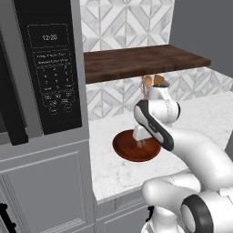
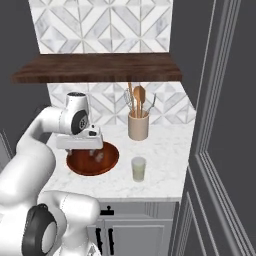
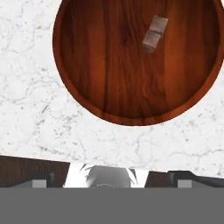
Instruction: Grab a lemon wedge from the fridge and one ice cube from the ice bowl, and put them in the glass of lemonade.
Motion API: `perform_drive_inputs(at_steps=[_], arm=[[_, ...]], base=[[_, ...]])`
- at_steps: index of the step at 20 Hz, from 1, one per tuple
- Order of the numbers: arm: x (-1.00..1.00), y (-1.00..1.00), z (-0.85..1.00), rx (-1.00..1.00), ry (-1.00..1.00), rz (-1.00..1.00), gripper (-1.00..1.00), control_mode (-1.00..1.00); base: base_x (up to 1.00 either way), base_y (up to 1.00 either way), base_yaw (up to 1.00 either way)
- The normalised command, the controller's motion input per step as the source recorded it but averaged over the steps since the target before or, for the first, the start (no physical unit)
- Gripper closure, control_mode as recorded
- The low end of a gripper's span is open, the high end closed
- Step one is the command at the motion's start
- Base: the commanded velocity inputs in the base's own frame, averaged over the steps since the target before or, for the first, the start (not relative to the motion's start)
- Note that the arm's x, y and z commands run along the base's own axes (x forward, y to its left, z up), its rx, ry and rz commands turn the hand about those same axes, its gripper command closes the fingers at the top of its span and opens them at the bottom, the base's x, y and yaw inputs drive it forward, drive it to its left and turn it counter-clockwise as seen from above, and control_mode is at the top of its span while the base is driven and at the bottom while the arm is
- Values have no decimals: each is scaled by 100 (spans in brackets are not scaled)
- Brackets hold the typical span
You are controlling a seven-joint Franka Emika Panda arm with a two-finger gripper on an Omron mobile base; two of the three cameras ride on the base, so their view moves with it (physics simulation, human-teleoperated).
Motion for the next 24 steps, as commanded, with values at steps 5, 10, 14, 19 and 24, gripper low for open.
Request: perform_drive_inputs(at_steps=[5, 10, 14, 19, 24], arm=[[31, 22, -54, 0, 0, 0, -100, -100], [48, 6, -39, 0, 2, -6, -100, -100], [54, -9, -23, 0, 9, -16, -100, -100], [24, 0, -21, 0, 1, -12, -100, -100], [1, 1, -20, 0, 0, -5, -100, -100]], base=[[0, 0, 0], [0, 0, 0], [0, 0, 0], [0, 0, 0], [0, 0, 0]])
